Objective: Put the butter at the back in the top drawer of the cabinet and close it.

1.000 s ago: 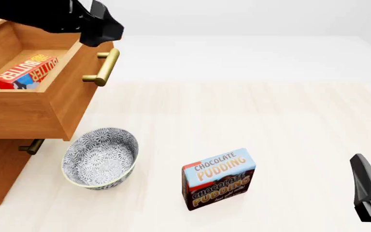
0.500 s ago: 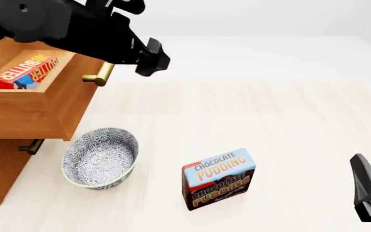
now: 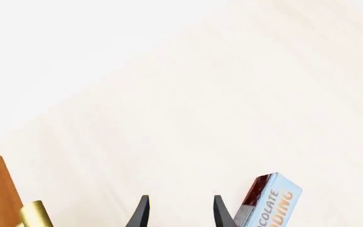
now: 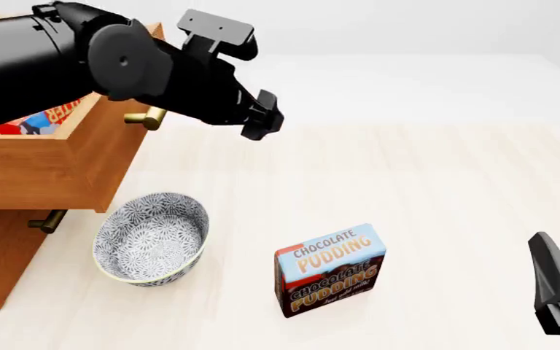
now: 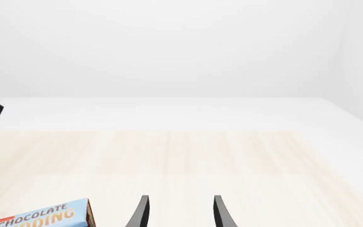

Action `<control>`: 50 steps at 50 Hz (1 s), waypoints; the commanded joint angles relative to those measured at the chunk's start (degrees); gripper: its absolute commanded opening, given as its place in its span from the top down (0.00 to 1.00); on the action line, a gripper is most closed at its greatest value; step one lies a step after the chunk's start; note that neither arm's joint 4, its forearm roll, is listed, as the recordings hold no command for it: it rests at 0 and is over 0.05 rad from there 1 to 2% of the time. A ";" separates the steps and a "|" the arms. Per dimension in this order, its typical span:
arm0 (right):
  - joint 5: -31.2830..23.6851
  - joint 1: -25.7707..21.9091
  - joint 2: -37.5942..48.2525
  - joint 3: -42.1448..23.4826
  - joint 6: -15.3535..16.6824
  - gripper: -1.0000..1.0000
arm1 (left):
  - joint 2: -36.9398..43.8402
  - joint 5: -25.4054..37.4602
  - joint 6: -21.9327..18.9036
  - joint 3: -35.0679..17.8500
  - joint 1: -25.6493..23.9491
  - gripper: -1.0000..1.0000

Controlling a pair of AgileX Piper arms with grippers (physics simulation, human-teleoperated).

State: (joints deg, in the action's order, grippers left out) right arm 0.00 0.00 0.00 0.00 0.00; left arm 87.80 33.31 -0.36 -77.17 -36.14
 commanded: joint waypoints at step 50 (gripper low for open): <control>0.00 0.00 0.00 0.00 0.00 0.00 | -0.62 -3.88 0.50 6.25 6.60 0.00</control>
State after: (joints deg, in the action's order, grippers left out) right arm 0.00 0.00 0.00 0.00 0.00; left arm 87.58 29.66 0.60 -72.07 -31.17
